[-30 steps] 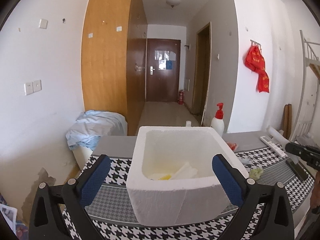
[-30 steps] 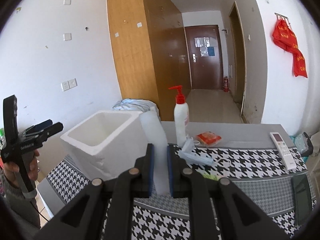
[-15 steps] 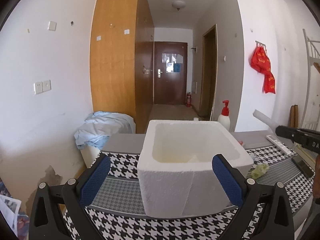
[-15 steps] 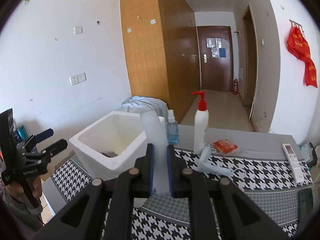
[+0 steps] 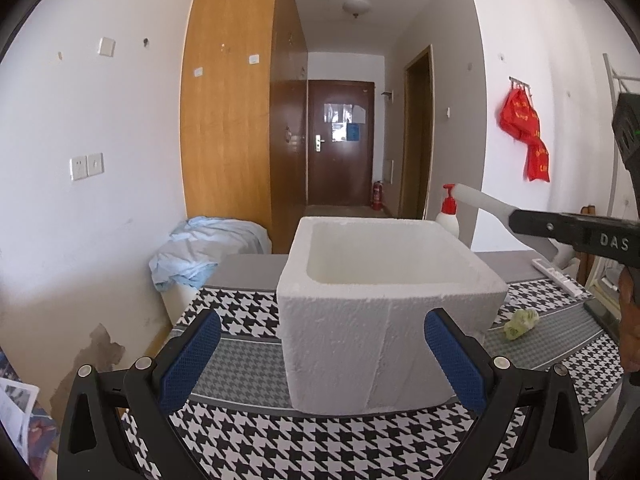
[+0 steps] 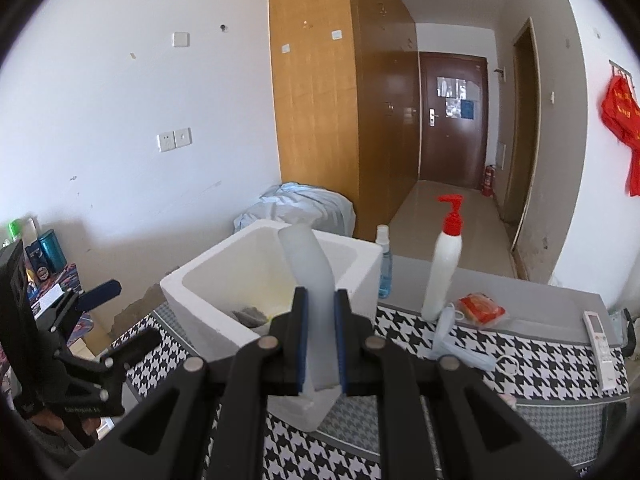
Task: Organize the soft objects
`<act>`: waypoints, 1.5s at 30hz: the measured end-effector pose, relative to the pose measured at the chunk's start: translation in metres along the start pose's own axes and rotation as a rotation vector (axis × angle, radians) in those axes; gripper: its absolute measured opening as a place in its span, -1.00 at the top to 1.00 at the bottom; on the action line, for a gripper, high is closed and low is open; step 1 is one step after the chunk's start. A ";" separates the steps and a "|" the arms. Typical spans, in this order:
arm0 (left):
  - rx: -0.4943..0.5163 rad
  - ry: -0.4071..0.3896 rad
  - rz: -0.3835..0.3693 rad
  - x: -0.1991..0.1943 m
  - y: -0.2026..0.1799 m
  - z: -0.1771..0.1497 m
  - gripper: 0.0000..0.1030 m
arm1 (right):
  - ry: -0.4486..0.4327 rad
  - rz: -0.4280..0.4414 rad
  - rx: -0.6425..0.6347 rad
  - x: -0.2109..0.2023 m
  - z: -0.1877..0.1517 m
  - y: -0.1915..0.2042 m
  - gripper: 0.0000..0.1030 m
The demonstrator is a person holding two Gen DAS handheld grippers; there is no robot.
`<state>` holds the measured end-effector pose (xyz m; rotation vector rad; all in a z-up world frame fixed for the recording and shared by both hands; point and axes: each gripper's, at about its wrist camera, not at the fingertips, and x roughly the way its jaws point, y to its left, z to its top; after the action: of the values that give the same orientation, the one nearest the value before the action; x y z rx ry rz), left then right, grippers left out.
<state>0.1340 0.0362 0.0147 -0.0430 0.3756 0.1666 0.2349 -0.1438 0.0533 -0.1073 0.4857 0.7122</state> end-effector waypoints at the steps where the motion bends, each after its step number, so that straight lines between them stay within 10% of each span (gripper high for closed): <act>1: -0.001 -0.002 0.002 0.000 -0.001 -0.002 -0.98 | 0.002 0.001 0.002 0.001 0.001 0.001 0.70; 29: -0.019 0.009 0.011 0.002 0.012 -0.017 -0.98 | 0.108 0.038 0.005 0.062 0.012 0.026 0.65; 37: -0.019 0.020 0.019 0.006 0.014 -0.016 -0.98 | 0.090 0.041 -0.008 0.059 0.011 0.028 -0.22; 45: -0.004 0.024 0.003 0.006 0.005 -0.014 -0.98 | 0.049 0.034 0.008 0.040 0.012 0.017 -0.22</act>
<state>0.1338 0.0415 -0.0011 -0.0485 0.3992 0.1699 0.2545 -0.1035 0.0464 -0.1093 0.5386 0.7419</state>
